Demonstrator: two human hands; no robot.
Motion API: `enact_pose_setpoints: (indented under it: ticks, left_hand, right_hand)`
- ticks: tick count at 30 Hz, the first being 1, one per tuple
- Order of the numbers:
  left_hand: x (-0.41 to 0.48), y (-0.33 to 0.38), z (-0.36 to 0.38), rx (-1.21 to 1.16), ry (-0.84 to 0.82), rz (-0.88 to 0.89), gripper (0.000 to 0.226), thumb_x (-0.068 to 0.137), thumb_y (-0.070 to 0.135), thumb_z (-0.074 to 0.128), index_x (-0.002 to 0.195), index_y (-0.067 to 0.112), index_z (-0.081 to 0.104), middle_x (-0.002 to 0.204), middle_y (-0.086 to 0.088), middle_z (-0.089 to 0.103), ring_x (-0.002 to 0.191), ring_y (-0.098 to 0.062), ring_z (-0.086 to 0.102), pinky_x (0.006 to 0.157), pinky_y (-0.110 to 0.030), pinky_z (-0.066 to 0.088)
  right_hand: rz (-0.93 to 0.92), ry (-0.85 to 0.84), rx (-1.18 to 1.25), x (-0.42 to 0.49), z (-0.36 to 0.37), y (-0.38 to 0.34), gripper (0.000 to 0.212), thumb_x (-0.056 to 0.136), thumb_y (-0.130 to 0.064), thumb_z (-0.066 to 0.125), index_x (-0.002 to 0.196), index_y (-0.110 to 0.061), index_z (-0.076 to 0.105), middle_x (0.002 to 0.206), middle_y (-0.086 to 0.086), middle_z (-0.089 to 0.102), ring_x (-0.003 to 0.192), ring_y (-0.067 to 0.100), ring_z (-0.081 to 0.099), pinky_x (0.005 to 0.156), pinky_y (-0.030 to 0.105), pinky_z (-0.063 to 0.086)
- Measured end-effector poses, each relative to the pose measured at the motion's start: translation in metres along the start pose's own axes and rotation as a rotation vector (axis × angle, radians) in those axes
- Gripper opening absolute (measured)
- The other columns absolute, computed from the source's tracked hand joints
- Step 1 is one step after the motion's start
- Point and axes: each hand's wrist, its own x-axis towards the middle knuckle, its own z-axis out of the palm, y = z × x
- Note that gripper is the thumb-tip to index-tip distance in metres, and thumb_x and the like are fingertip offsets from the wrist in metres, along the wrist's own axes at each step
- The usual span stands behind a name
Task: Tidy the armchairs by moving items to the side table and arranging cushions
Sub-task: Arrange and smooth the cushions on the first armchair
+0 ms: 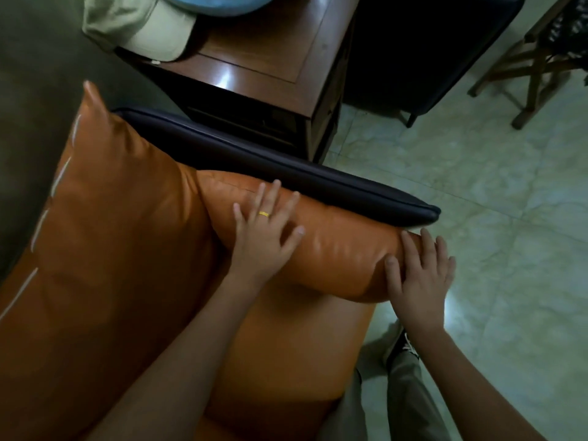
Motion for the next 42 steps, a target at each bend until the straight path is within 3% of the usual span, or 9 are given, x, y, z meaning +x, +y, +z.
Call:
enact_pose_setpoints:
  ticks: [5,10,12,16,18,25,30,37,42]
  left_hand:
    - [0.021,-0.003,0.012,0.072,-0.172,-0.125,0.084,0.086,0.081,0.04,0.157,0.04,0.023,0.168,0.008,0.009,0.155,-0.022,-0.01,0.11,-0.077,-0.004]
    - [0.019,0.001,0.006,0.079,-0.191,-0.152,0.087,0.083,0.082,0.043,0.156,0.04,0.023,0.168,0.01,0.008,0.155,-0.02,-0.011,0.107,-0.08,-0.003]
    - [0.015,0.003,0.008,0.066,-0.174,-0.171,0.087,0.083,0.081,0.045,0.156,0.039,0.024,0.168,0.01,0.008,0.155,-0.019,-0.01,0.107,-0.081,-0.003]
    - [0.014,0.0,0.013,0.031,-0.114,-0.163,0.084,0.084,0.079,0.048,0.155,0.036,0.032,0.166,0.01,0.015,0.155,-0.019,-0.005,0.107,-0.08,-0.004]
    - [0.014,-0.003,0.016,0.02,-0.095,-0.152,0.083,0.084,0.078,0.05,0.154,0.035,0.034,0.166,0.01,0.018,0.155,-0.019,-0.004,0.108,-0.079,-0.005]
    - [0.022,-0.024,0.024,-0.019,-0.029,-0.124,0.076,0.083,0.072,0.058,0.148,0.035,0.043,0.159,0.008,0.033,0.155,-0.018,0.005,0.108,-0.078,-0.006]
    - [0.034,-0.063,0.017,-0.011,-0.038,-0.133,0.073,0.082,0.07,0.06,0.145,0.037,0.045,0.156,0.01,0.036,0.154,-0.017,0.009,0.107,-0.079,-0.005]
    - [0.06,-0.122,-0.009,0.06,-0.117,-0.18,0.079,0.079,0.076,0.051,0.145,0.034,0.044,0.156,0.006,0.036,0.153,-0.018,0.012,0.108,-0.079,0.002]
    - [0.057,-0.107,-0.005,0.074,-0.136,-0.193,0.077,0.084,0.074,0.052,0.149,0.034,0.039,0.16,0.006,0.03,0.154,-0.018,0.007,0.107,-0.081,0.002]
  right_hand:
    - [0.175,0.031,0.398,0.002,-0.017,0.013,0.066,0.092,-0.044,0.07,0.15,-0.034,0.04,0.167,-0.006,-0.004,0.154,0.022,0.008,0.117,0.04,0.027]
    - [0.205,-0.068,0.566,-0.003,-0.028,0.016,0.058,0.096,-0.033,0.064,0.15,-0.029,0.042,0.159,0.001,0.028,0.132,0.009,0.039,0.085,-0.006,0.033]
    - [0.182,-0.063,0.59,0.0,-0.027,0.016,0.055,0.096,-0.031,0.065,0.147,-0.031,0.045,0.157,-0.002,0.032,0.131,0.005,0.039,0.088,-0.002,0.035]
    - [0.2,0.015,0.714,0.012,-0.027,0.019,0.048,0.088,-0.012,0.07,0.131,-0.031,0.059,0.133,-0.008,0.052,0.124,0.006,0.049,0.104,0.037,0.048]
    - [0.191,0.013,0.724,0.015,-0.026,0.02,0.047,0.087,-0.01,0.071,0.128,-0.031,0.06,0.131,-0.009,0.053,0.124,0.008,0.05,0.104,0.043,0.047]
    - [0.162,-0.069,0.717,0.017,-0.014,0.006,0.062,0.087,-0.031,0.077,0.142,-0.034,0.048,0.144,-0.007,0.041,0.13,0.001,0.043,0.103,0.012,0.04]
    - [0.161,-0.146,0.726,0.016,0.017,-0.035,0.072,0.083,-0.041,0.079,0.144,-0.044,0.04,0.148,-0.009,0.03,0.138,0.012,0.035,0.115,0.038,0.038]
    - [0.159,-0.207,0.822,0.035,0.058,-0.102,0.074,0.084,-0.039,0.078,0.146,-0.038,0.037,0.143,-0.009,0.029,0.125,-0.002,0.032,0.102,0.005,0.024]
    - [0.137,-0.223,0.741,0.042,0.043,-0.077,0.073,0.08,-0.045,0.08,0.142,-0.043,0.041,0.142,-0.007,0.031,0.127,0.008,0.036,0.108,0.02,0.033]
